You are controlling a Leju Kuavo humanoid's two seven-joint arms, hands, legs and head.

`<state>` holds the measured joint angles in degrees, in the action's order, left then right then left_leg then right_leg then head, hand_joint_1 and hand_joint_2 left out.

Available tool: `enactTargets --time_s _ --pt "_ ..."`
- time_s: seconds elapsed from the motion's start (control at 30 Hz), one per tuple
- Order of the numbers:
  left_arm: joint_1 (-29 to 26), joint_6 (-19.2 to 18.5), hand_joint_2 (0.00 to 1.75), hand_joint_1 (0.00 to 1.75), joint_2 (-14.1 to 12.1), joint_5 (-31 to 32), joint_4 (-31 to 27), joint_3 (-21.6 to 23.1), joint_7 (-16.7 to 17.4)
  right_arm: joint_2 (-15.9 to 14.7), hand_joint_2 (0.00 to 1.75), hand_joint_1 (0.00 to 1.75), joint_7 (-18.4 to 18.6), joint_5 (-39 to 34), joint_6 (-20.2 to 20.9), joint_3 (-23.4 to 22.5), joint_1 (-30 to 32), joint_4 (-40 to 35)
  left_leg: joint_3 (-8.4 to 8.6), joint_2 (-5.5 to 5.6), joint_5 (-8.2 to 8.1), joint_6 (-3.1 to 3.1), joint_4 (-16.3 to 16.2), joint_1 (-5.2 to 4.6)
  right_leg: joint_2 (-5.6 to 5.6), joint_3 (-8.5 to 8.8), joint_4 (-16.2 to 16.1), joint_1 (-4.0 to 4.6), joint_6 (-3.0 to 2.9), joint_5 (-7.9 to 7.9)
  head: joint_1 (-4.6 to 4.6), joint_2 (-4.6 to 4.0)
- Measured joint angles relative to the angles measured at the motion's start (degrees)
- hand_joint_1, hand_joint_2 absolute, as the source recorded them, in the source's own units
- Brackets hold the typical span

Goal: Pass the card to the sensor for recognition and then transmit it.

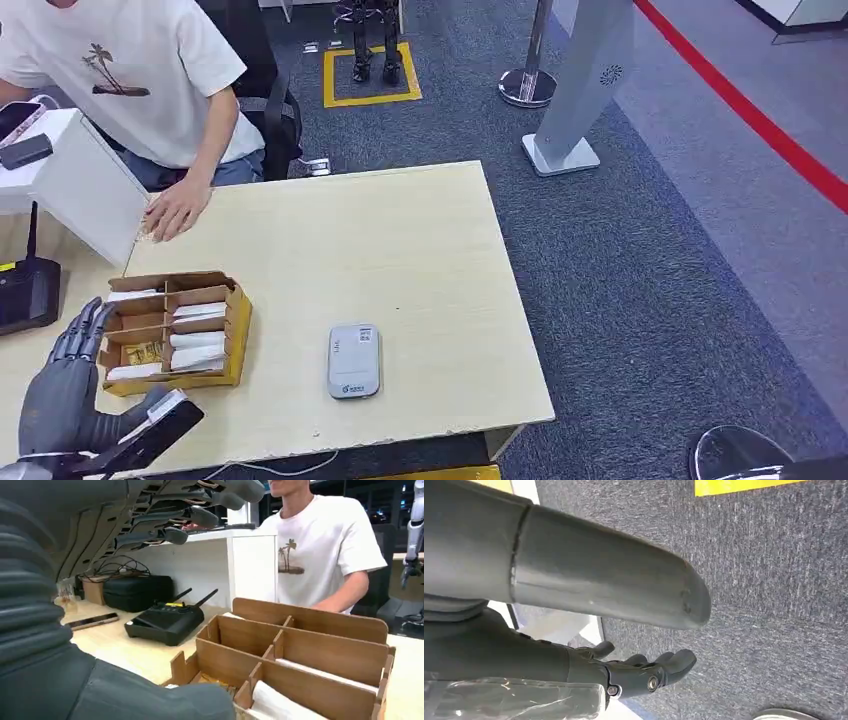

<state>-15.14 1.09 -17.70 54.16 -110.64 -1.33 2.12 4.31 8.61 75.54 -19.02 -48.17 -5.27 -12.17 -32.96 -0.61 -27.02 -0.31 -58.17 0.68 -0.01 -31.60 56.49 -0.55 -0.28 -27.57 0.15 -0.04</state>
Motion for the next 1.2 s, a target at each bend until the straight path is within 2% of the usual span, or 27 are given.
enactTargets --time_s 0.13,0.2,0.3,0.47,0.7,0.9,1.2 --pt "-1.2 0.0 1.75 0.00 0.4 0.5 0.0 0.0 1.0 0.0 0.00 0.00 0.1 0.1 -0.1 0.0 0.0 0.0 -0.01 0.00 0.00 0.00 0.0 0.00 0.00 0.00 0.0 0.00 0.00 0.00 0.00 0.00" --pt "-2.1 -0.4 1.75 0.00 0.5 1.6 -0.1 0.0 2.7 0.0 0.00 0.00 0.3 0.1 -0.1 0.0 0.0 0.0 -0.01 0.00 0.00 0.00 0.0 0.00 0.00 0.00 0.0 0.00 0.00 0.00 0.00 0.00" --pt "-3.8 -2.6 1.75 0.00 0.3 0.7 -0.4 0.0 4.8 0.0 0.00 0.00 0.4 0.3 -0.1 0.0 0.0 0.0 -0.01 0.00 0.00 0.00 0.0 0.00 0.00 0.00 0.0 0.00 0.01 -0.01 0.02 0.00" --pt "-5.8 -4.7 1.75 0.00 -0.7 -0.4 -0.5 -0.2 5.6 0.0 0.00 0.00 1.0 1.1 -0.1 0.0 -0.1 0.0 -0.02 0.07 -0.01 0.00 0.0 0.00 -0.06 0.01 0.0 0.00 0.04 -0.04 0.00 -0.02" --pt "-5.6 -6.5 1.75 0.00 -1.6 0.0 -0.2 -0.1 6.0 0.0 0.00 0.00 1.5 1.9 0.0 0.0 -0.4 0.0 -0.01 0.12 0.00 0.00 0.0 0.00 -0.11 0.03 0.0 0.00 0.04 -0.04 0.00 0.00" --pt "-3.3 -7.2 1.75 0.00 -2.2 1.3 1.5 0.2 6.1 0.0 0.00 0.00 1.9 2.8 0.4 0.2 -0.9 0.0 -0.01 0.13 0.00 0.00 0.0 0.00 -0.11 0.02 0.0 0.00 0.04 -0.03 0.02 -0.02" --pt "4.1 -7.1 1.75 0.00 -2.1 2.8 8.1 3.8 5.4 0.0 0.00 0.00 2.5 4.2 1.2 0.9 -1.8 0.0 0.00 0.15 0.01 0.00 0.0 -0.01 -0.12 0.03 0.0 0.00 0.04 -0.02 0.02 -0.02"
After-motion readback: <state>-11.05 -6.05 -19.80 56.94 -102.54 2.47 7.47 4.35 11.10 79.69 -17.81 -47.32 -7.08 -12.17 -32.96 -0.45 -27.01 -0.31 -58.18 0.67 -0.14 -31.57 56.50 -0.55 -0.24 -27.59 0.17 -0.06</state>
